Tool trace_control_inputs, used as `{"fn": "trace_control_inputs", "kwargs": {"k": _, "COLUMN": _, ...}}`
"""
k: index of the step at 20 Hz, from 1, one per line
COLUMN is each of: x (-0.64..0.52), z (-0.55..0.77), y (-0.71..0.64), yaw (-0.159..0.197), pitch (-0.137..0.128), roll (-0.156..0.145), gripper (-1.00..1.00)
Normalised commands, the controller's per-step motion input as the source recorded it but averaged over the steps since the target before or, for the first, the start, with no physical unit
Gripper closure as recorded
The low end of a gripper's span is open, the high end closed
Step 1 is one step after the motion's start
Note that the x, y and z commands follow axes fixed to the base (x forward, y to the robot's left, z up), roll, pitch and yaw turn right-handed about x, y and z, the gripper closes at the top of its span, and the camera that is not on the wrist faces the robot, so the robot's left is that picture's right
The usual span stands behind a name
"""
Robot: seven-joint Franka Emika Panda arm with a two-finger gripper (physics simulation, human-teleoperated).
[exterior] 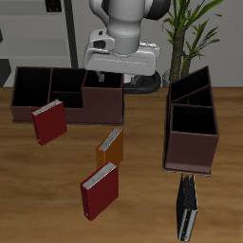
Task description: Place the orange book into the back desk caddy's right compartment and place the left red book into the left desk caddy's back compartment and place the right red book into the left desk caddy's left compartment
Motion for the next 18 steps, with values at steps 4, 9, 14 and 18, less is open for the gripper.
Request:
{"fn": "trace_control_inputs", "kwargs": {"k": 4, "x": 0.25, "z": -0.12, "y": 0.03, "yaw": -0.009, "pitch": 0.026, "roll": 0.104, "gripper": -1.0}}
{"fn": "trace_control_inputs", "kwargs": {"k": 9, "x": 0.48, "z": -0.12, "y": -0.31, "yaw": -0.042, "pitch": -0.018, "roll": 0.027, "gripper": -1.0}}
{"fn": "trace_control_inputs", "kwargs": {"k": 14, "x": 0.55, "z": -0.14, "y": -0.34, "yaw": -0.11, "pitch": -0.038, "roll": 0.029, "gripper": -1.0}}
{"fn": "trace_control_inputs", "kwargs": {"k": 18, "x": 0.34, "z": -0.24, "y": -0.2, "yaw": -0.084, "pitch": -0.028, "roll": -0.009, "gripper": -1.0}}
